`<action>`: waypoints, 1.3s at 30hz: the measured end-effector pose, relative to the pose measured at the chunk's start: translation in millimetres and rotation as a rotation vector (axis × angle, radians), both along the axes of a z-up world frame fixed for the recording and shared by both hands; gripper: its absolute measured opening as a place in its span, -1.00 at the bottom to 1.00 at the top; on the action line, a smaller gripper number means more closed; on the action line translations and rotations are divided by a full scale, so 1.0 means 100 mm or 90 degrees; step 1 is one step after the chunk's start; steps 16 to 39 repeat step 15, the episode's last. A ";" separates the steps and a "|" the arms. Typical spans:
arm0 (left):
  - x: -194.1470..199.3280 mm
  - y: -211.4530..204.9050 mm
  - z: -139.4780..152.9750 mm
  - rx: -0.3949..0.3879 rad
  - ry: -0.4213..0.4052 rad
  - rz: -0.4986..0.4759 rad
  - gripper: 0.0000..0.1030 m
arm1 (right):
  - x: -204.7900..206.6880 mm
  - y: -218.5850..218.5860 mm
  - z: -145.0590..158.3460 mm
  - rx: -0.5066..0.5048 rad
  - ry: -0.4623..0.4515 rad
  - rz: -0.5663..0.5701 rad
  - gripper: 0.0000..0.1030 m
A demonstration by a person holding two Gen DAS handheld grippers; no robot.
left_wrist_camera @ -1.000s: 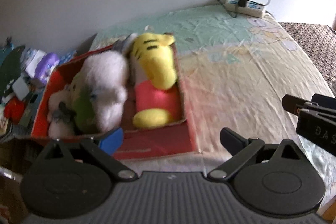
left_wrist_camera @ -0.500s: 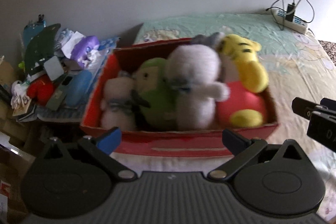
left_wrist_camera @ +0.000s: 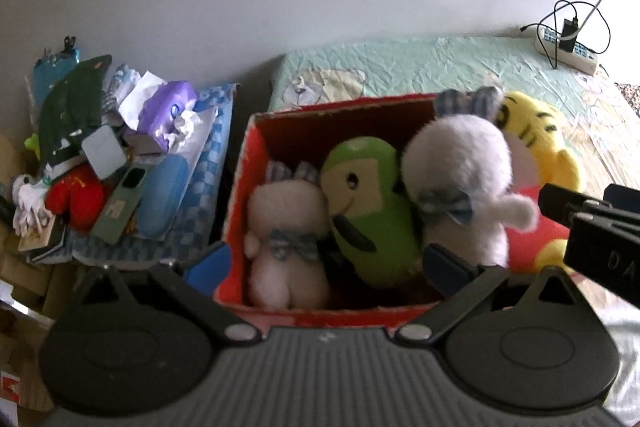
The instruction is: Organize objects
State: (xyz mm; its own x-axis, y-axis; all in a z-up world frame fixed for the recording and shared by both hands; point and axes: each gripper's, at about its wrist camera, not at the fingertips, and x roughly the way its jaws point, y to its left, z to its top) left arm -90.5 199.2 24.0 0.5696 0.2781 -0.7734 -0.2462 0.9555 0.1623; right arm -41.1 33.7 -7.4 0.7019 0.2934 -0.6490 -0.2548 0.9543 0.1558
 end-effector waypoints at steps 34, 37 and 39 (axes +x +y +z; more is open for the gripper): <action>0.15 0.37 -0.10 -0.022 -0.005 0.001 0.86 | 0.12 0.33 -0.06 -0.030 -0.002 -0.022 0.35; 0.15 0.37 -0.10 -0.022 -0.005 0.001 0.86 | 0.12 0.33 -0.06 -0.030 -0.002 -0.022 0.35; 0.15 0.37 -0.10 -0.022 -0.005 0.001 0.86 | 0.12 0.33 -0.06 -0.030 -0.002 -0.022 0.35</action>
